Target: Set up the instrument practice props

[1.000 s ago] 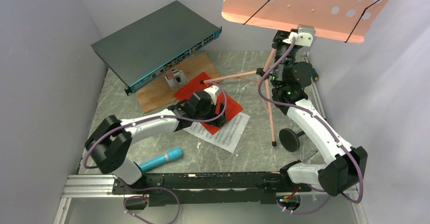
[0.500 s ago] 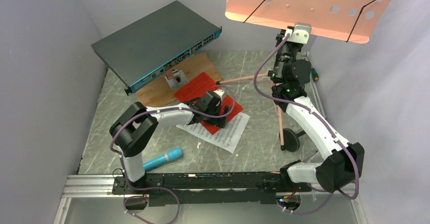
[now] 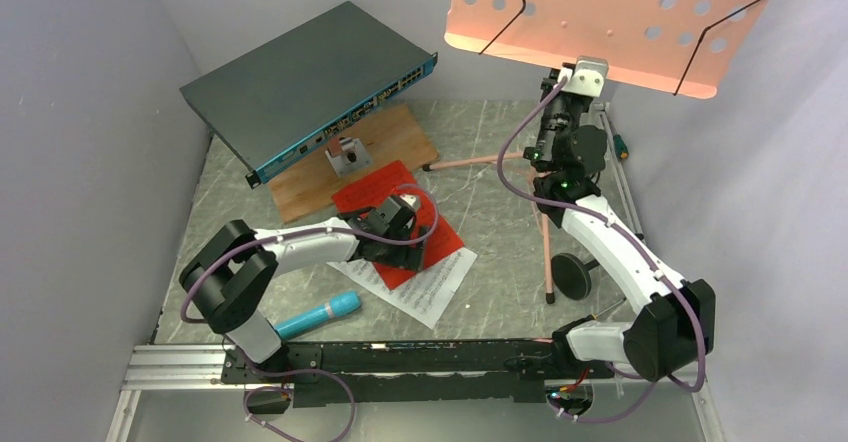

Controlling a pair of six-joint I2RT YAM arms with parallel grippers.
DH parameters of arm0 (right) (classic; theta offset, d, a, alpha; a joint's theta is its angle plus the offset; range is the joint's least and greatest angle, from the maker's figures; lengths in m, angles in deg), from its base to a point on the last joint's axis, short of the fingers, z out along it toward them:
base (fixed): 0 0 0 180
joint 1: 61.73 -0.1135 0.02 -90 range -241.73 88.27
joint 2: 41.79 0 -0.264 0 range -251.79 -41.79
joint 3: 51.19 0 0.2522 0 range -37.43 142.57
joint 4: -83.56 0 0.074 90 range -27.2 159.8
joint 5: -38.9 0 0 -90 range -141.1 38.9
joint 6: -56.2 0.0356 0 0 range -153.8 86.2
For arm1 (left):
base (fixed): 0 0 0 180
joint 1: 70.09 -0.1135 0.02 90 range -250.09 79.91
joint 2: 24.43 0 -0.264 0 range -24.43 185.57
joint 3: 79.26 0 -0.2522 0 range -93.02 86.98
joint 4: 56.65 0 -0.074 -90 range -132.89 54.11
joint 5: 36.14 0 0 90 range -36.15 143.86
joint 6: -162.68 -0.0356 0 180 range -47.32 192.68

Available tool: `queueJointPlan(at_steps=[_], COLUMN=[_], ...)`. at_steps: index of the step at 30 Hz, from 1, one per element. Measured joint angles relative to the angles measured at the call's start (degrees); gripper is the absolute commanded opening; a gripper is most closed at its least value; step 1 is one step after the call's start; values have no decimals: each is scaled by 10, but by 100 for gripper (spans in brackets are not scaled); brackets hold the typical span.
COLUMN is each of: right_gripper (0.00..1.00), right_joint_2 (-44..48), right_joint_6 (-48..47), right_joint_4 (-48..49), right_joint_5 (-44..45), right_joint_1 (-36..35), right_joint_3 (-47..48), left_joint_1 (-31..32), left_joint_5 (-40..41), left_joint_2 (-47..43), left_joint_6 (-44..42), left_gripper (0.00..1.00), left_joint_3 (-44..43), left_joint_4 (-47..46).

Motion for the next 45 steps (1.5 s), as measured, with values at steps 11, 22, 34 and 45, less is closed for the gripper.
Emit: queueJointPlan(at_steps=[11, 22, 34, 45], right_gripper=[0, 0, 0, 0], right_joint_2=[22, 22, 20, 16], right_joint_6=[-17, -31, -23, -30], right_joint_4=[-1, 21, 9, 8], right_joint_5=[79, 136, 160, 160], right_joint_1=[-89, -105, -105, -109], right_joint_3=[-12, -13, 4, 5], left_joint_1=[0, 40, 60, 59], left_joint_5=[-14, -31, 45, -10], left_joint_2=[-67, -36, 156, 190], left_joint_6=[-3, -12, -72, -28], left_gripper=[99, 96, 76, 76], left_joint_3=[-86, -150, -278, -294], left_joint_4=[75, -218, -336, -366])
